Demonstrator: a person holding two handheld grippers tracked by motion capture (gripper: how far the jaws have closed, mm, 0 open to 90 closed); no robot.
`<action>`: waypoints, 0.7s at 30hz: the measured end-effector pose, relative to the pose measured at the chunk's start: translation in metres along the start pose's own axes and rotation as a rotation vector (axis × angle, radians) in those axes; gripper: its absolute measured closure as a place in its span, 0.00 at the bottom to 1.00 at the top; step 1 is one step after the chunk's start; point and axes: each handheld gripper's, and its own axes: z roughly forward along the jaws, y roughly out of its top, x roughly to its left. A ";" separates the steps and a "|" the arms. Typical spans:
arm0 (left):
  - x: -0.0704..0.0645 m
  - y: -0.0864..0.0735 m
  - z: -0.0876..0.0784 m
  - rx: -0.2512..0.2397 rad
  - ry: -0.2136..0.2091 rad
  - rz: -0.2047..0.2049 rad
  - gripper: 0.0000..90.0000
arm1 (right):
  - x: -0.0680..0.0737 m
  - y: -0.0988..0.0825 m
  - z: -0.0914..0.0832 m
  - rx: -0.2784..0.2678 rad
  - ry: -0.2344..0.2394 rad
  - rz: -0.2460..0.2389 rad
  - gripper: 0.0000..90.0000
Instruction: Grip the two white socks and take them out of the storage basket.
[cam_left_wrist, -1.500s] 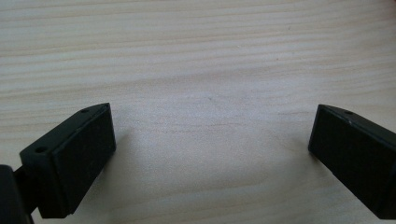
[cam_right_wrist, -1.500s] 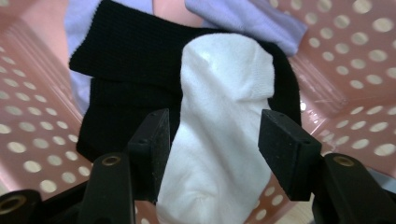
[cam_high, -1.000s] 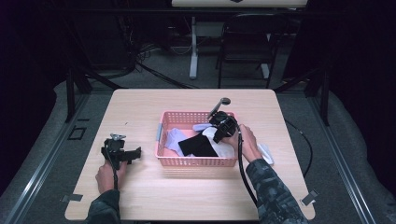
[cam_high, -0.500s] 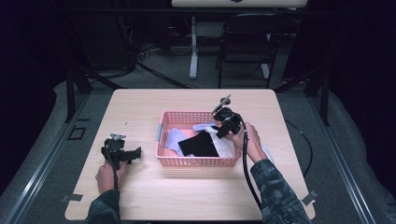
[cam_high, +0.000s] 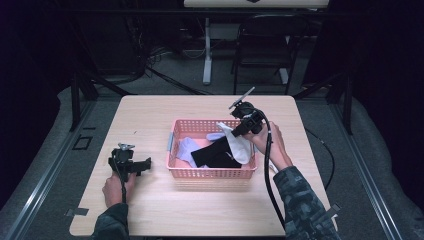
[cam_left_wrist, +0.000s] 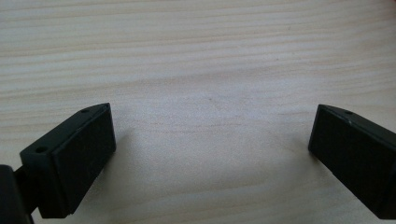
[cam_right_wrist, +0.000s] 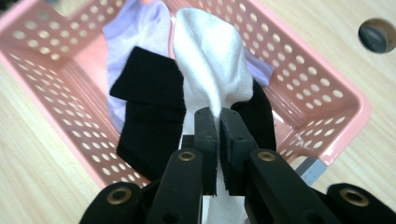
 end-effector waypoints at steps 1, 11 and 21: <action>0.000 0.000 0.000 0.000 0.001 0.000 0.01 | 0.001 0.001 -0.002 -0.009 0.003 0.005 0.96; 0.000 0.000 0.000 -0.001 0.001 0.000 0.01 | 0.006 0.008 -0.020 -0.040 0.016 -0.012 0.96; 0.000 0.000 0.000 0.000 0.001 0.000 0.01 | 0.000 0.006 -0.041 -0.078 0.021 0.010 0.96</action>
